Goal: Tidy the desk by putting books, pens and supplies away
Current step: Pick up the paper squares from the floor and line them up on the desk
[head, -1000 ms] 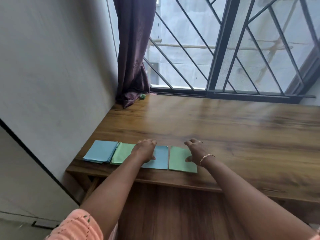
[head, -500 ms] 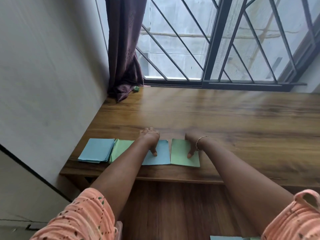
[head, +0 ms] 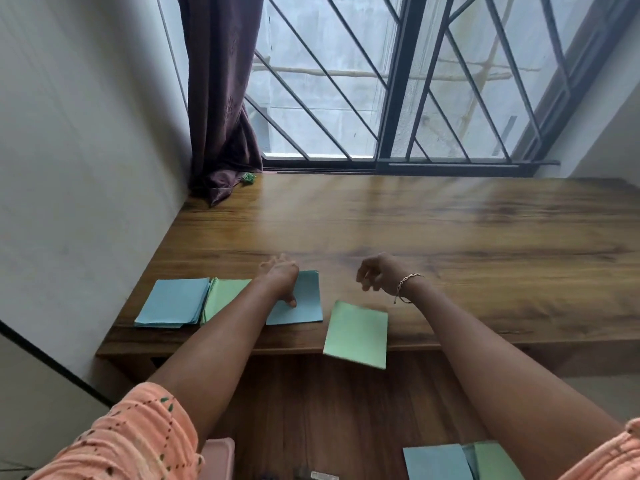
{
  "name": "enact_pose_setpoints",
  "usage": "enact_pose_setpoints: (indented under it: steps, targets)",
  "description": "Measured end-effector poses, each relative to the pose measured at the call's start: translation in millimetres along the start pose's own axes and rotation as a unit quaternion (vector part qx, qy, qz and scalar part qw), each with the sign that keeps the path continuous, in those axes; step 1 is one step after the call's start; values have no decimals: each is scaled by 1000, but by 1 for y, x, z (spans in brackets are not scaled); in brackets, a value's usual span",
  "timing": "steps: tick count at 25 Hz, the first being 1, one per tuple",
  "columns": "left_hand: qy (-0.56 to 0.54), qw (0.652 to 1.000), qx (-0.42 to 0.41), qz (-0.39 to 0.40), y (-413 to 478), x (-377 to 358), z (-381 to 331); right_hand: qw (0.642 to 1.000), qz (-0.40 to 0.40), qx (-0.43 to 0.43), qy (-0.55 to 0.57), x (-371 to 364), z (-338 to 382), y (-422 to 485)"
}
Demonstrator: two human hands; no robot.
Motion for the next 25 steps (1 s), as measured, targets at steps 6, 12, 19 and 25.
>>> enact_pose_setpoints:
  steps: [6,12,19,25]
  targets:
    - [6,999,22,31,-2,5,-5,965,163,13,-204,-44,10,-24]
    - [51,998,30,28,-2,6,-9,951,158,29,-263,-47,20,-24]
    - [-10,998,37,52,-7,7,-7,976,144,22,-163,-41,20,-36]
    - [-113,993,-22,26,-23,20,-10,989,126,68,-47,-7,13,-58]
Point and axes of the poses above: each hand's wrist, its own y-axis towards the middle knuckle, its own x-axis out of the back of the hand, z = x × y, the point moved 3 cm from there along y, towards the middle knuckle, and after that the axes turned 9 degrees about x, right-handed, at the moved point
